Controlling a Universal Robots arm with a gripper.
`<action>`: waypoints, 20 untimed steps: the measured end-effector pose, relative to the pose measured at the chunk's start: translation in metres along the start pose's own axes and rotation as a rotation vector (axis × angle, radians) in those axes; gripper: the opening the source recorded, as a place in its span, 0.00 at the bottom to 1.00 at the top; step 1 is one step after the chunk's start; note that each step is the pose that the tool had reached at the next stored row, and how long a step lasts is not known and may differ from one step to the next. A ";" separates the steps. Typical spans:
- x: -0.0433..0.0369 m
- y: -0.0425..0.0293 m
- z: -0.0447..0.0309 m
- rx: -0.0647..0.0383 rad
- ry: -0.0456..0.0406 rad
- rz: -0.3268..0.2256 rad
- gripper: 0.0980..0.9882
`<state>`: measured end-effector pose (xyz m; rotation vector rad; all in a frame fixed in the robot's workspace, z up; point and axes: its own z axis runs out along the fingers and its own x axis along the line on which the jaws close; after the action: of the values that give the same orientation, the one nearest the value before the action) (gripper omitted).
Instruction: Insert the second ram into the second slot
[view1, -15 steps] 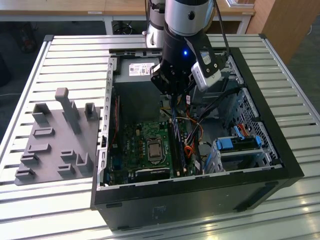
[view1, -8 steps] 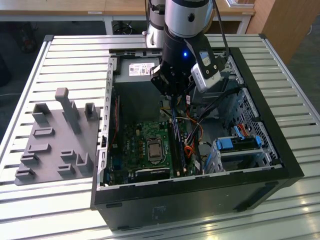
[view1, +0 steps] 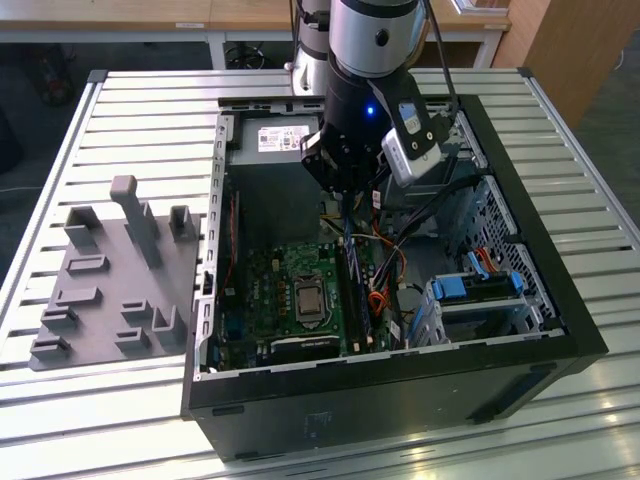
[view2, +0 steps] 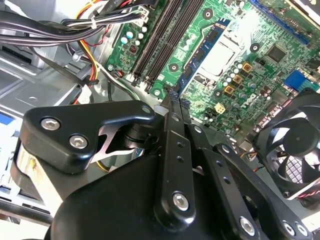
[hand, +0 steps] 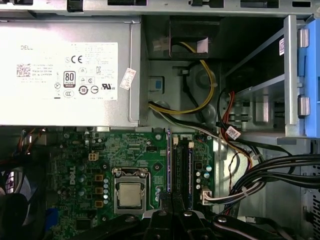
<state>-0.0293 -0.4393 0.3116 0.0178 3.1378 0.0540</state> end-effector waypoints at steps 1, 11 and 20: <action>0.0000 -0.0002 0.0002 0.000 -0.0001 0.000 0.02; 0.0002 -0.0004 0.0022 0.001 0.0001 0.000 0.02; 0.0006 -0.0047 0.0035 0.001 0.0017 0.000 0.02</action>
<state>-0.0300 -0.4439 0.3079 0.0179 3.1395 0.0523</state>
